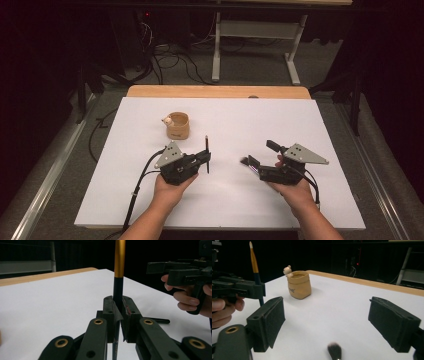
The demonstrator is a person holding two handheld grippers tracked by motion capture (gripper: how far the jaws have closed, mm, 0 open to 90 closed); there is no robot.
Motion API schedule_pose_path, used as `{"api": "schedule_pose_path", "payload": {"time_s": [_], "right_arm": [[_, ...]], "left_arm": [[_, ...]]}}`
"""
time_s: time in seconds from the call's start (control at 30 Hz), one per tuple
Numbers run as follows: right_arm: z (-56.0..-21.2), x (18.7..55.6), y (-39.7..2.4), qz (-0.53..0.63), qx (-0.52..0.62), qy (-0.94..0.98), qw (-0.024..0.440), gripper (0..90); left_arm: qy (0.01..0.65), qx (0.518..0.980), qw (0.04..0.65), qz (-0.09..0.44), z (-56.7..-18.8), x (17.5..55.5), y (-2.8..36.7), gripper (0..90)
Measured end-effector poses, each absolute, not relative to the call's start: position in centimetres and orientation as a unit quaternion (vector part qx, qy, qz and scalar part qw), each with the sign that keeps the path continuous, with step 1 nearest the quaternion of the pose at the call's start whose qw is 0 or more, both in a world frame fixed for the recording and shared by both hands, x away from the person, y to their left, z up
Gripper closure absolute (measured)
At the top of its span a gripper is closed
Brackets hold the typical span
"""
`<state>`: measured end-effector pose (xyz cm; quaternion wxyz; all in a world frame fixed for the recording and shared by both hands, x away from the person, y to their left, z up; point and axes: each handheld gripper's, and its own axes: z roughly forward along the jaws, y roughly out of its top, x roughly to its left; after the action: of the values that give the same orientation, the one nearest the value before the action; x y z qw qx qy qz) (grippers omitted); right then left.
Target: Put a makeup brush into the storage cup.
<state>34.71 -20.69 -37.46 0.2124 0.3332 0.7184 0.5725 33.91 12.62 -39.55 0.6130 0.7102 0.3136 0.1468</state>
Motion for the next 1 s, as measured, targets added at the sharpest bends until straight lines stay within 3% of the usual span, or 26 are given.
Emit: {"api": "schedule_pose_path", "payload": {"time_s": [0.57,1.0], "right_arm": [[-38.3,34.5,-22.4,0.556,0.354,0.717,0.226,1.4],[-38.7,34.7,-22.3,0.546,0.350,0.725,0.231,1.4]], "left_arm": [[0.322,0.706,0.610,0.162,-39.3,34.2,13.6,83.1],[0.343,0.686,0.615,0.183,-38.6,34.7,16.1,83.1]]}}
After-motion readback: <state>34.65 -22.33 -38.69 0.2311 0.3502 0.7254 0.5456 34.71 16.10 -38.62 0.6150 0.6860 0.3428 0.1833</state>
